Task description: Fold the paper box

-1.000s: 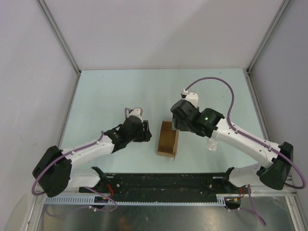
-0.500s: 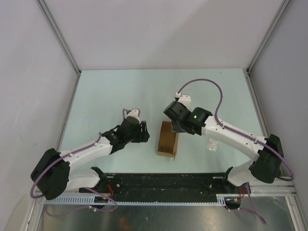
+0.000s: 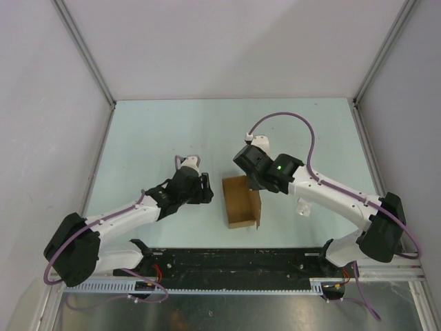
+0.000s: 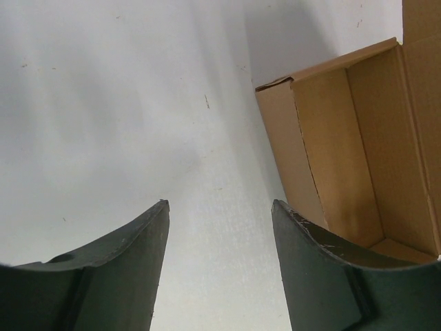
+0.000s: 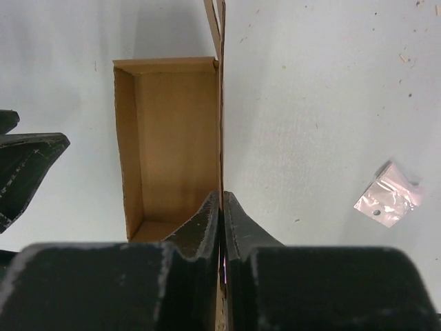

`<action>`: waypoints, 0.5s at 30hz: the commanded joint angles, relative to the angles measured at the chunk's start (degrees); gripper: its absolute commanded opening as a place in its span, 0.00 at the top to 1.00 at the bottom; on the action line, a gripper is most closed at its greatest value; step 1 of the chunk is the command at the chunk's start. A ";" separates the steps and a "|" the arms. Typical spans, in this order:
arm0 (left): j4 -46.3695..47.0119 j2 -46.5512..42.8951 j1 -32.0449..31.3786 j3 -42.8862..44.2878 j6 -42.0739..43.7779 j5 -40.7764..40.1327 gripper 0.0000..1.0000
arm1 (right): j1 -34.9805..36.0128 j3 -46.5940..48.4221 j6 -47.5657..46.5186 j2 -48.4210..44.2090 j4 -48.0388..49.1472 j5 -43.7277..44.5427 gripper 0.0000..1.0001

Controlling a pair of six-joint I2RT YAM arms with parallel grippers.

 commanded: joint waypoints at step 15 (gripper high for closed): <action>-1.93 -9.22 1.82 -2.05 1.78 -0.04 0.34 | -4.43 3.81 -42.63 -9.28 11.27 -8.11 1.00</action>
